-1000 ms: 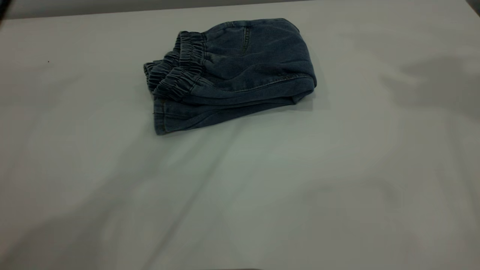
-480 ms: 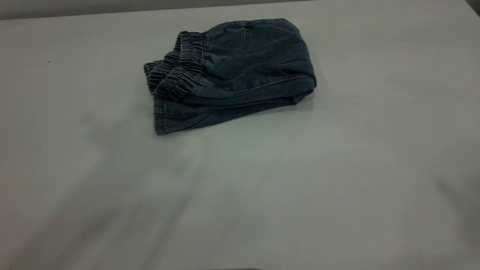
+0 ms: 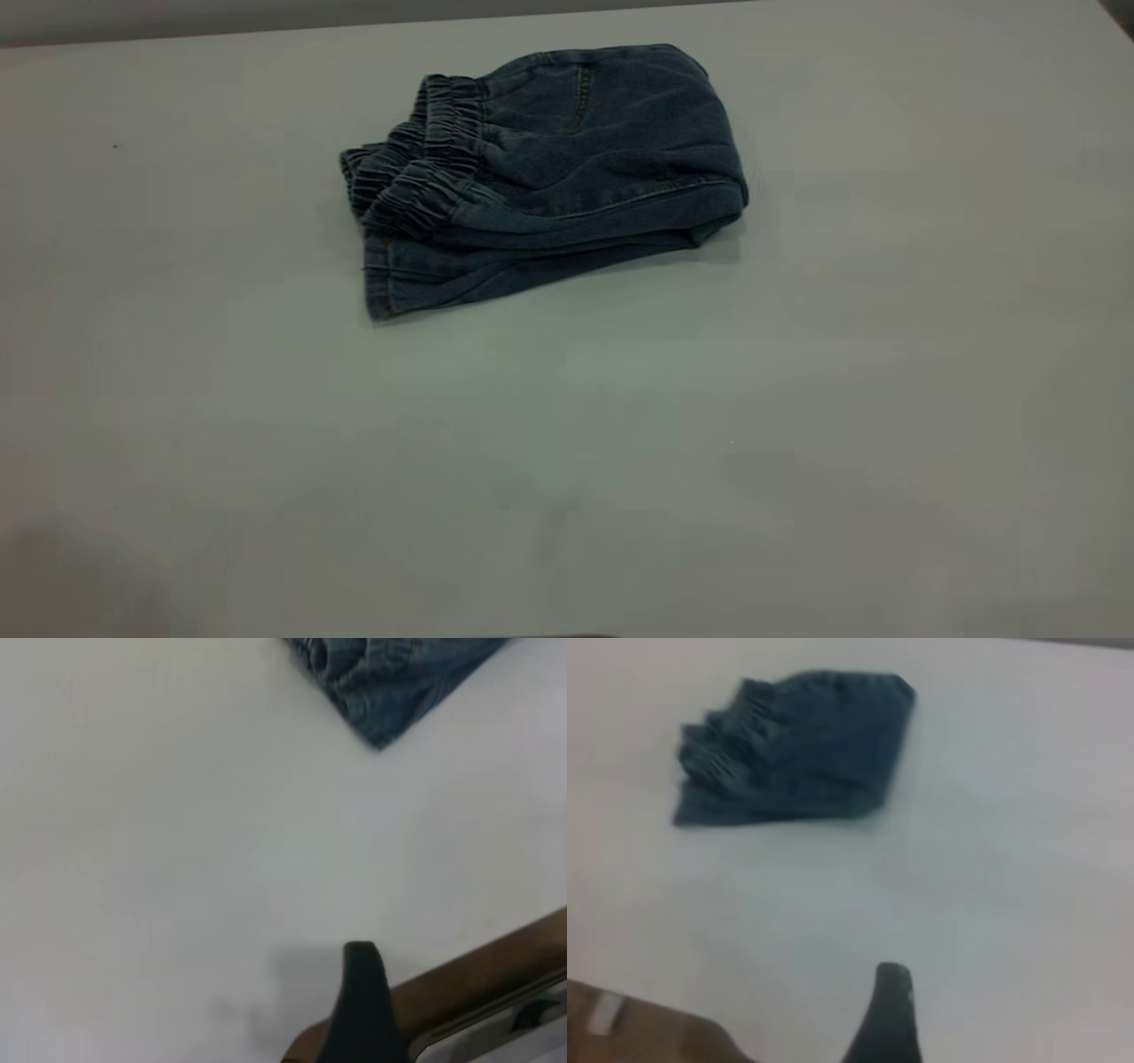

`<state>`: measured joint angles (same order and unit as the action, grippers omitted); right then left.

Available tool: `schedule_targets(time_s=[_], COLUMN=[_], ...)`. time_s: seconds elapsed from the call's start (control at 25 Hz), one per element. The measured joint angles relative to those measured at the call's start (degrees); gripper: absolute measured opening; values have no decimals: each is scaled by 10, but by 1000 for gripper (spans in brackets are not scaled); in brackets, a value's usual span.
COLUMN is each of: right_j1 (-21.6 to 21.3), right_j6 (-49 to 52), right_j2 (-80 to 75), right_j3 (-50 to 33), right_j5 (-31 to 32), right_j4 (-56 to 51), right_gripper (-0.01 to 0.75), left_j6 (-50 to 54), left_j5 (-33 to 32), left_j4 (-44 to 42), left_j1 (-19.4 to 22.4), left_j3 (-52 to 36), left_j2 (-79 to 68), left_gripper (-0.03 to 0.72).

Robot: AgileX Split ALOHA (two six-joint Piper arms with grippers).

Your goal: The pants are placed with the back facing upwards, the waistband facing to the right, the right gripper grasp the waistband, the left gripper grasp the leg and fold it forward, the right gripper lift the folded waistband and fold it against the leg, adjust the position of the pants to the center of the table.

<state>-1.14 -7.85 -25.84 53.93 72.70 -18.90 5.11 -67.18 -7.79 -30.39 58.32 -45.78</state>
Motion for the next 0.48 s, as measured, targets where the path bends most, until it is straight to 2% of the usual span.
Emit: schedule_targets(time_s=[0.36,0.48], right_j1=[0,0], right_j6=[7,7], right_j2=[182,227], right_j3=[-152,-195], right_j5=[4,-12], right_j4=[73,90], right_gripper=[570,570], left_j6=[-17,-19], left_j5=[0,0], left_j4=[-1,-1], left_j1=[0,0], left_j3=[-131,-166], left_j2=[200,236], left_gripper=[516,516])
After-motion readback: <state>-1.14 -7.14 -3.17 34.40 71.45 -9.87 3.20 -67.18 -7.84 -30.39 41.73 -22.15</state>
